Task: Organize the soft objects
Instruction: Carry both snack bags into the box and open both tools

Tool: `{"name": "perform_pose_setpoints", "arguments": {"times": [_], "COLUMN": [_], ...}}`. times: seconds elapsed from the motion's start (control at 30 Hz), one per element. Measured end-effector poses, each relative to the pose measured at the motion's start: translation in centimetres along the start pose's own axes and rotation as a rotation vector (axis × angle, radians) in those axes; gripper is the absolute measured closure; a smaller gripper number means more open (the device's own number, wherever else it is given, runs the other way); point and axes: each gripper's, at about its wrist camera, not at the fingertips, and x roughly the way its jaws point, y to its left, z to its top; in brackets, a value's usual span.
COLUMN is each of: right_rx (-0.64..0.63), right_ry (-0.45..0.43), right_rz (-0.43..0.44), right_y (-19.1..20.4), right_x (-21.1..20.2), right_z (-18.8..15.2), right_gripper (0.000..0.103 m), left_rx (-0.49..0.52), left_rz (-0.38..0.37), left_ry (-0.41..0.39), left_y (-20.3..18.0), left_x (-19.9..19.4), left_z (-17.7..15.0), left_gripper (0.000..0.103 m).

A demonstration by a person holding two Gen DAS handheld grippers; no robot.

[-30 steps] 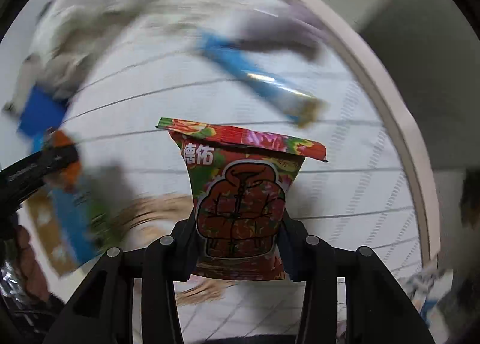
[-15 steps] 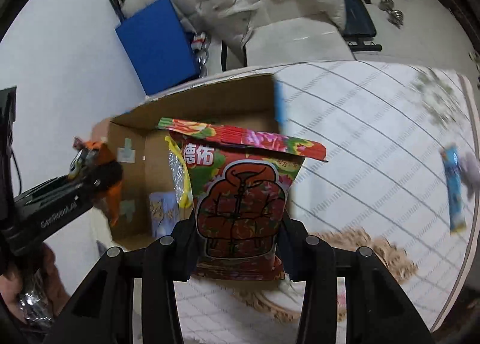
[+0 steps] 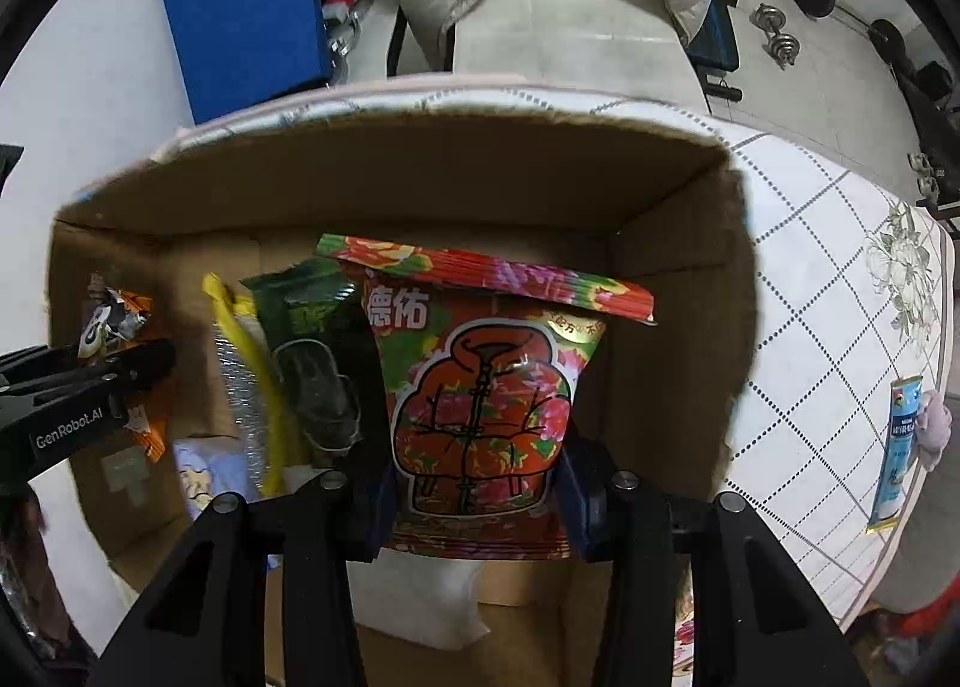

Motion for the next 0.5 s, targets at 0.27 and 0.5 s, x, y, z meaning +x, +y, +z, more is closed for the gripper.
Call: {"name": "perform_pose_setpoints", "arguments": {"times": [0.27,0.5], "right_rx": [-0.009,0.008], "right_ry": [0.022,-0.039], "right_rz": [0.004,-0.018], "right_y": [0.7,0.4], "right_x": [-0.5,-3.4], "right_z": [0.1,-1.3], "right_gripper": [0.009,0.0], "left_rx": [-0.017,-0.029], "left_rz": [-0.01,-0.032], "left_ry": [-0.044,-0.157], "left_y": [0.4,0.3], "left_x": [-1.7,-5.9], "left_z": [-0.2,-2.7], "left_gripper": [0.032,0.006]}}
